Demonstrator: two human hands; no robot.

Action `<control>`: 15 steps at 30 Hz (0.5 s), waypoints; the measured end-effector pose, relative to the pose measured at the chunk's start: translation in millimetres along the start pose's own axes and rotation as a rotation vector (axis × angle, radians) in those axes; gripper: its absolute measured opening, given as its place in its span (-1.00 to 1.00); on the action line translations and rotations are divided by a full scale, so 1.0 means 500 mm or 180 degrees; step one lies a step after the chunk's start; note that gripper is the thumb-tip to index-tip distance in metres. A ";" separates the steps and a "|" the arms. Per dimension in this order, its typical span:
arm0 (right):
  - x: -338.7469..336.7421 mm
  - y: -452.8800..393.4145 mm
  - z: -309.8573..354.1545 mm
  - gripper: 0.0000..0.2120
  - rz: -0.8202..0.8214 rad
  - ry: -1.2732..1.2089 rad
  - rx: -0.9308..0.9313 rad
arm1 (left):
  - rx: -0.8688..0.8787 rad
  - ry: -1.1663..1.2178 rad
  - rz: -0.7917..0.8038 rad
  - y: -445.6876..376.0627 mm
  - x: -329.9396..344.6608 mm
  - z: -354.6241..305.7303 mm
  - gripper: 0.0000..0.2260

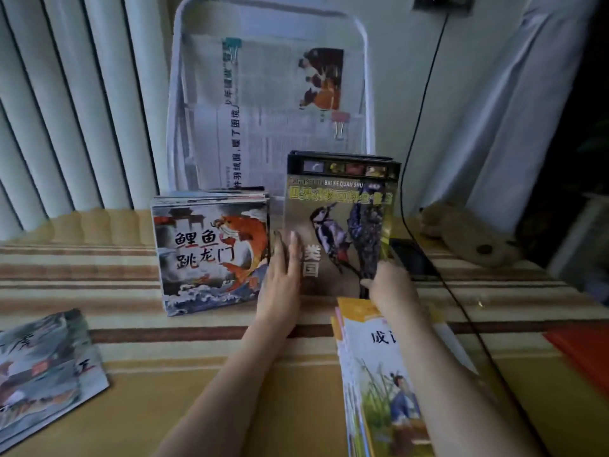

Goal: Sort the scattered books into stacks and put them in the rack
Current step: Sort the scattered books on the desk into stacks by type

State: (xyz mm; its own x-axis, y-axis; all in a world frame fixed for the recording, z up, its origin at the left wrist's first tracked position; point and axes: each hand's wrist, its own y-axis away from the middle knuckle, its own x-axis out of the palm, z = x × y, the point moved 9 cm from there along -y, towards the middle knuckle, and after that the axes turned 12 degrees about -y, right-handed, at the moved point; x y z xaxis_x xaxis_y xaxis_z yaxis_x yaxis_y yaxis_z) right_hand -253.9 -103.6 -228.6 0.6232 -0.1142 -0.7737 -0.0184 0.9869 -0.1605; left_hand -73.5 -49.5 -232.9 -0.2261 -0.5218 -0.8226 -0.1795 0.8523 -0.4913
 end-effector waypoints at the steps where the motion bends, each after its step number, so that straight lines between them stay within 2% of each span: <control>1: 0.006 -0.008 -0.007 -0.83 0.0037 0.0128 0.0040 | -0.0040 0.0044 0.0079 0.002 0.018 -0.001 -0.14; 4: 0.000 -0.020 -0.020 -0.78 -0.0145 0.0270 0.0173 | -0.0097 0.0148 0.0080 0.002 0.030 -0.002 -0.22; 7: -0.007 -0.015 -0.019 -0.82 -0.0385 0.0284 0.0226 | -0.0051 0.0203 0.0099 -0.001 0.037 0.001 -0.24; 9: -0.016 -0.011 -0.014 -0.74 -0.0517 0.0138 0.0166 | -0.0004 0.0173 0.0122 0.002 0.036 -0.002 -0.24; 11: -0.025 -0.009 0.005 -0.69 -0.0633 0.0032 -0.0165 | 0.0030 0.0073 0.0007 0.004 0.028 -0.009 -0.25; 13: -0.037 0.005 0.042 -0.80 -0.0856 0.0076 -0.0701 | 0.0111 -0.0085 -0.0161 0.019 0.011 -0.019 -0.26; 15: -0.049 0.020 0.075 -0.88 -0.1079 0.0093 -0.1179 | 0.0185 -0.0117 -0.0124 0.049 0.001 -0.027 -0.24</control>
State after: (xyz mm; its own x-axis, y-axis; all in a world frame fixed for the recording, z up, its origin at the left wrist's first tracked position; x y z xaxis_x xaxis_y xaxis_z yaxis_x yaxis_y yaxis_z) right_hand -240.0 -86.4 -188.2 0.6201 -0.4297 -0.6564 -0.0984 0.7875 -0.6084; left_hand -91.1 -29.2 -241.6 -0.1845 -0.5538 -0.8120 -0.1311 0.8326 -0.5381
